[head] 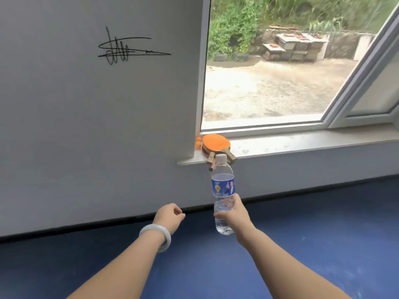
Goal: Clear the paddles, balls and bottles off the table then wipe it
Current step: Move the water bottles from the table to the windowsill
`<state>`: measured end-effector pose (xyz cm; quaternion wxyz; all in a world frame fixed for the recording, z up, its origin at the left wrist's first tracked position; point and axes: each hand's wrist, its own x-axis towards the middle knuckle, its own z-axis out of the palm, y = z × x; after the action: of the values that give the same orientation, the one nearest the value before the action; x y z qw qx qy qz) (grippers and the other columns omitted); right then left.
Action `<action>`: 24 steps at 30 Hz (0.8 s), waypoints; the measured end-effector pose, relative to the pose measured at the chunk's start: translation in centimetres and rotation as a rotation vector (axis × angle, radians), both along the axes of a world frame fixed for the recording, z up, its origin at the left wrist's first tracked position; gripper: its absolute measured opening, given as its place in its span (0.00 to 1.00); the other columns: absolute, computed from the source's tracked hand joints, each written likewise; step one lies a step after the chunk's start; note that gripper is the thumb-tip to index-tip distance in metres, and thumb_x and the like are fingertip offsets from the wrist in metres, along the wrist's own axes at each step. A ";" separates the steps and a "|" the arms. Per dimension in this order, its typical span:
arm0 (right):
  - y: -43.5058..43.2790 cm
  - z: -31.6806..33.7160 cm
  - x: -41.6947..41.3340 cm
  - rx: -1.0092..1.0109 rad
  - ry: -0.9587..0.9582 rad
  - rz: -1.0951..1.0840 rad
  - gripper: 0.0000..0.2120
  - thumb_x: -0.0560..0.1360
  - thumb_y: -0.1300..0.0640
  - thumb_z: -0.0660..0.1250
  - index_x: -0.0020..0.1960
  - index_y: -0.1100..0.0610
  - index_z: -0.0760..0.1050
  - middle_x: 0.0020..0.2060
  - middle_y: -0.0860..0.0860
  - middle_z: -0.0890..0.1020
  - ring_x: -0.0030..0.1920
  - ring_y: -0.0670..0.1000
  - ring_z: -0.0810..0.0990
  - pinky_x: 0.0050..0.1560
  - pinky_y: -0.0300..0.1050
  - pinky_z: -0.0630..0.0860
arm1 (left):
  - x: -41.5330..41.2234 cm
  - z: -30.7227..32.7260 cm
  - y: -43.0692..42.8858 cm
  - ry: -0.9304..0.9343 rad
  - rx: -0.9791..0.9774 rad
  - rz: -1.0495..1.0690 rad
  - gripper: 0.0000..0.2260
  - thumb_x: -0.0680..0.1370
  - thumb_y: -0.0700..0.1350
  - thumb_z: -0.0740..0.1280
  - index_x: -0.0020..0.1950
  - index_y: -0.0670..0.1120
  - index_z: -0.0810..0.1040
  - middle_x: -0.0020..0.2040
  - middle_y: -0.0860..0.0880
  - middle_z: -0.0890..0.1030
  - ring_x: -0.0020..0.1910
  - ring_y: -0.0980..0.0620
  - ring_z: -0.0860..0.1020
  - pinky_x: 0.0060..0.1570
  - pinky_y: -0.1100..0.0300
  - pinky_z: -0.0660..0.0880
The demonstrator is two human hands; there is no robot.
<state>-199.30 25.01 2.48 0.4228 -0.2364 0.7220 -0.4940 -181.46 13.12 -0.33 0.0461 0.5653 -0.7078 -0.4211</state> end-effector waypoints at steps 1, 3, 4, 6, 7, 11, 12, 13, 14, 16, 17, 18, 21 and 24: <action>0.1 0.1 -2.5 -0.011 -0.006 -0.013 0.24 0.67 0.69 0.71 0.57 0.52 0.70 0.50 0.54 0.81 0.49 0.52 0.81 0.43 0.42 0.75 | -2.6 0.1 -0.2 -0.010 -0.002 -0.017 0.02 0.79 0.47 0.67 0.49 0.49 0.77 0.48 0.53 0.79 0.45 0.54 0.76 0.39 0.64 0.68; 0.1 0.2 -6.8 -0.021 -0.007 -0.019 0.25 0.65 0.66 0.73 0.58 0.52 0.70 0.50 0.53 0.81 0.50 0.51 0.81 0.44 0.42 0.76 | -6.7 0.5 -0.6 -0.024 -0.001 -0.033 0.02 0.79 0.46 0.67 0.49 0.49 0.78 0.48 0.52 0.79 0.46 0.54 0.76 0.42 0.64 0.68; 0.0 0.3 -9.1 -0.027 -0.007 -0.025 0.26 0.63 0.64 0.74 0.58 0.52 0.70 0.50 0.53 0.82 0.50 0.51 0.81 0.43 0.41 0.76 | -8.9 0.6 -0.7 -0.027 -0.007 -0.041 0.02 0.79 0.47 0.67 0.48 0.49 0.78 0.47 0.52 0.79 0.47 0.54 0.77 0.43 0.63 0.68; -0.3 0.3 -13.4 -0.045 -0.011 -0.043 0.26 0.65 0.62 0.77 0.58 0.52 0.70 0.50 0.53 0.82 0.50 0.51 0.82 0.45 0.42 0.76 | -12.9 0.9 -1.0 -0.037 -0.027 -0.058 0.02 0.79 0.47 0.68 0.48 0.49 0.78 0.47 0.53 0.79 0.48 0.53 0.77 0.45 0.63 0.69; -0.6 0.4 -15.2 -0.053 -0.016 -0.053 0.24 0.67 0.62 0.78 0.57 0.53 0.71 0.51 0.53 0.82 0.51 0.51 0.82 0.47 0.43 0.77 | -14.6 1.0 -1.3 -0.041 -0.029 -0.064 0.02 0.79 0.47 0.68 0.48 0.50 0.78 0.46 0.53 0.79 0.48 0.53 0.76 0.46 0.62 0.68; -2.6 -0.2 -20.8 -0.061 -0.030 -0.096 0.27 0.62 0.51 0.79 0.56 0.51 0.71 0.55 0.53 0.80 0.54 0.52 0.81 0.51 0.45 0.77 | -20.7 1.2 -2.7 -0.073 -0.031 -0.102 0.03 0.79 0.48 0.68 0.48 0.50 0.78 0.46 0.53 0.79 0.47 0.53 0.76 0.47 0.62 0.70; -3.2 -0.4 -22.0 -0.059 -0.032 -0.108 0.28 0.60 0.49 0.78 0.56 0.50 0.71 0.55 0.53 0.80 0.54 0.51 0.81 0.54 0.47 0.78 | -22.1 1.1 -3.3 -0.075 -0.026 -0.102 0.03 0.79 0.48 0.68 0.48 0.50 0.78 0.47 0.52 0.79 0.48 0.53 0.77 0.47 0.61 0.71; -3.9 -0.5 -22.9 -0.053 -0.030 -0.116 0.29 0.59 0.48 0.78 0.56 0.49 0.71 0.56 0.53 0.80 0.54 0.51 0.81 0.55 0.49 0.78 | -23.2 1.0 -4.0 -0.077 -0.023 -0.104 0.02 0.78 0.47 0.68 0.48 0.50 0.79 0.48 0.52 0.80 0.48 0.53 0.77 0.49 0.60 0.73; -4.9 -0.8 -24.2 -0.049 -0.026 -0.118 0.28 0.60 0.49 0.78 0.57 0.49 0.71 0.56 0.53 0.80 0.54 0.51 0.81 0.56 0.48 0.77 | -24.8 0.9 -4.9 -0.078 -0.025 -0.110 0.03 0.78 0.47 0.68 0.49 0.49 0.79 0.49 0.51 0.80 0.48 0.52 0.77 0.51 0.60 0.73; -7.0 -1.4 -26.5 -0.031 -0.012 -0.102 0.25 0.66 0.54 0.79 0.58 0.50 0.72 0.55 0.52 0.80 0.54 0.50 0.81 0.53 0.45 0.76 | -27.6 0.6 -7.1 -0.088 -0.034 -0.124 0.04 0.78 0.48 0.68 0.50 0.49 0.79 0.53 0.51 0.79 0.49 0.53 0.77 0.51 0.60 0.73; -8.2 -1.5 -27.7 -0.028 -0.007 -0.095 0.24 0.67 0.56 0.79 0.59 0.50 0.72 0.55 0.52 0.80 0.54 0.49 0.80 0.51 0.43 0.75 | -29.1 0.3 -8.4 -0.085 -0.035 -0.129 0.04 0.78 0.48 0.68 0.50 0.49 0.79 0.55 0.50 0.79 0.49 0.53 0.77 0.50 0.60 0.72; -9.2 -1.7 -28.7 -0.028 -0.003 -0.095 0.23 0.68 0.57 0.78 0.58 0.51 0.72 0.55 0.52 0.81 0.54 0.49 0.81 0.49 0.41 0.74 | -30.2 0.4 -9.4 -0.089 -0.029 -0.138 0.05 0.78 0.49 0.68 0.50 0.49 0.79 0.55 0.50 0.79 0.49 0.53 0.77 0.50 0.60 0.71; -12.7 -1.9 -32.3 -0.003 -0.010 -0.108 0.23 0.68 0.59 0.78 0.58 0.51 0.73 0.53 0.51 0.82 0.54 0.49 0.81 0.46 0.39 0.75 | -34.0 -0.3 -13.2 -0.085 -0.012 -0.148 0.04 0.77 0.50 0.68 0.49 0.51 0.80 0.48 0.53 0.80 0.48 0.52 0.77 0.51 0.59 0.72; -15.9 -2.0 -35.5 0.018 -0.042 -0.084 0.22 0.69 0.60 0.78 0.58 0.51 0.73 0.51 0.50 0.83 0.53 0.47 0.81 0.46 0.38 0.75 | -36.9 -0.5 -16.6 -0.093 0.005 -0.161 0.03 0.76 0.50 0.68 0.48 0.54 0.80 0.48 0.54 0.80 0.49 0.52 0.77 0.54 0.59 0.72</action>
<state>-234.75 9.13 0.44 0.4189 -0.1914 0.7268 -0.5096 -218.38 -3.45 -0.85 -0.0221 0.5256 -0.7513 -0.3986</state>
